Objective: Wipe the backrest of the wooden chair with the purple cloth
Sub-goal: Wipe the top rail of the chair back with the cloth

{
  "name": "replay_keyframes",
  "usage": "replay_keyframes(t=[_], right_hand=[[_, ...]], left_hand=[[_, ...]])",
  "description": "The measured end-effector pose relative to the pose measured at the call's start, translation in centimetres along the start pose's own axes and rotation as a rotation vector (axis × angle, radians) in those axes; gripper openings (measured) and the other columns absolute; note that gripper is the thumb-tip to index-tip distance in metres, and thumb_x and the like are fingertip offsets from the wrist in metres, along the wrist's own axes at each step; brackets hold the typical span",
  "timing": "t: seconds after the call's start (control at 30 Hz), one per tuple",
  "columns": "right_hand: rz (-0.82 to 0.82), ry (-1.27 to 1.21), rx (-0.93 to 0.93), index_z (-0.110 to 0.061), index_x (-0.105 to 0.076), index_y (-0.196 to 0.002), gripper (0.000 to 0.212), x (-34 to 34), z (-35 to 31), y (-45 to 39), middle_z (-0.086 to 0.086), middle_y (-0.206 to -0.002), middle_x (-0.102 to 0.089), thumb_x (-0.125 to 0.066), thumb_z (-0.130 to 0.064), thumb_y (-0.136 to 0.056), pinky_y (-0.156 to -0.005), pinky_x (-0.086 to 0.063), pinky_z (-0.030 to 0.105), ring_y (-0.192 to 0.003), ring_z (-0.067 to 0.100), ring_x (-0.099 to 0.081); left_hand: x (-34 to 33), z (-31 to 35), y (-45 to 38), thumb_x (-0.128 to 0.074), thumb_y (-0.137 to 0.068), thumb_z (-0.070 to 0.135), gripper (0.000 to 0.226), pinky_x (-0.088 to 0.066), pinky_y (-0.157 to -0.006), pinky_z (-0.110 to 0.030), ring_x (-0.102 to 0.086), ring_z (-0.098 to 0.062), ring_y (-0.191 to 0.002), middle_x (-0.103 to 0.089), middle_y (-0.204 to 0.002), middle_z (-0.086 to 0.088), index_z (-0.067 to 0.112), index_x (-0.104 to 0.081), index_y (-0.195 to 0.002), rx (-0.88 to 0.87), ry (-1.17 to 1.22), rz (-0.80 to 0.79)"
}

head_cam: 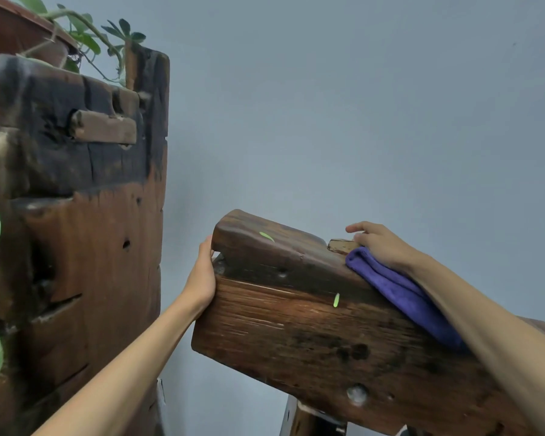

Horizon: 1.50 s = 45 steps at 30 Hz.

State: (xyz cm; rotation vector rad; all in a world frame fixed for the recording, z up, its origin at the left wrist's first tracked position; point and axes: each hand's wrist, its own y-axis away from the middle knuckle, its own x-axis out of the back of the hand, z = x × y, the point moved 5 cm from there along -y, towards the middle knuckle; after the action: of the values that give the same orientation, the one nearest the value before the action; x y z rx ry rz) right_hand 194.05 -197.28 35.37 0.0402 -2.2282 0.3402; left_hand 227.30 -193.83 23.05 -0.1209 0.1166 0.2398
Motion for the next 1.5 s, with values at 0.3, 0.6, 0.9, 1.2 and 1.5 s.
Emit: replay_keyframes(t=[0.3, 0.6, 0.9, 1.2, 1.5], right_hand=[[-0.006, -0.034, 0.254, -0.006, -0.052, -0.141, 0.040, -0.3, -3.0, -2.3, 0.009, -0.108, -0.070, -0.034, 0.005, -0.107, -0.095, -0.057, 0.037, -0.101, 0.025, -0.073], [-0.049, -0.410, 0.331, -0.003, -0.053, -0.137, 0.031, -7.5, -13.3, -5.9, 0.018, -0.110, -0.070, -0.040, -0.007, -0.109, -0.077, -0.061, 0.023, -0.089, 0.023, -0.073], [0.099, -0.066, 0.345, -0.013, -0.072, -0.098, 0.040, -9.5, -21.9, -7.2, 0.003, -0.111, -0.072, -0.036, -0.028, -0.106, -0.100, -0.045, 0.035, -0.112, 0.027, -0.063], [-0.338, 0.135, 0.343, -0.044, -0.050, -0.136, 0.060, -10.9, -16.8, -2.2, -0.006, -0.153, -0.047, -0.016, -0.075, -0.097, -0.121, -0.024, 0.049, -0.137, 0.018, -0.046], [-0.128, 0.519, 0.800, -0.056, -0.014, -0.154, 0.061, -10.6, -17.7, 4.0, -0.014, -0.169, -0.011, -0.037, -0.068, -0.099, -0.118, -0.035, 0.048, -0.156, 0.007, -0.006]], left_hand=[[0.0, 0.4, 0.6, -0.015, -0.095, 0.075, 0.065, -0.049, -0.080, -0.028, -0.063, -0.018, -0.110, -0.067, -0.123, 0.006, 0.039, -0.060, -0.123, -0.015, 0.002, 0.004], [0.2, 0.1, 0.4, -0.016, -0.100, 0.067, 0.041, -0.047, -0.096, -0.034, -0.060, -0.013, -0.108, -0.059, -0.134, 0.007, 0.050, -0.052, -0.111, -0.080, -0.093, 0.038], [0.6, 0.4, 0.4, -0.016, -0.102, 0.064, 0.044, -0.047, -0.109, -0.044, -0.059, -0.018, -0.117, -0.058, -0.139, 0.001, 0.045, -0.047, -0.126, -0.087, -0.108, 0.024], [0.5, -0.2, -0.1, -0.019, -0.103, 0.061, 0.054, -0.046, -0.112, -0.050, -0.059, -0.022, -0.122, -0.058, -0.141, -0.001, 0.034, -0.050, -0.138, -0.064, -0.100, 0.033], [0.7, -0.2, 0.4, -0.016, -0.104, 0.062, 0.058, -0.054, -0.067, -0.024, -0.077, -0.014, -0.081, -0.079, -0.083, 0.008, 0.032, -0.065, -0.108, 0.040, 0.040, -0.022]])
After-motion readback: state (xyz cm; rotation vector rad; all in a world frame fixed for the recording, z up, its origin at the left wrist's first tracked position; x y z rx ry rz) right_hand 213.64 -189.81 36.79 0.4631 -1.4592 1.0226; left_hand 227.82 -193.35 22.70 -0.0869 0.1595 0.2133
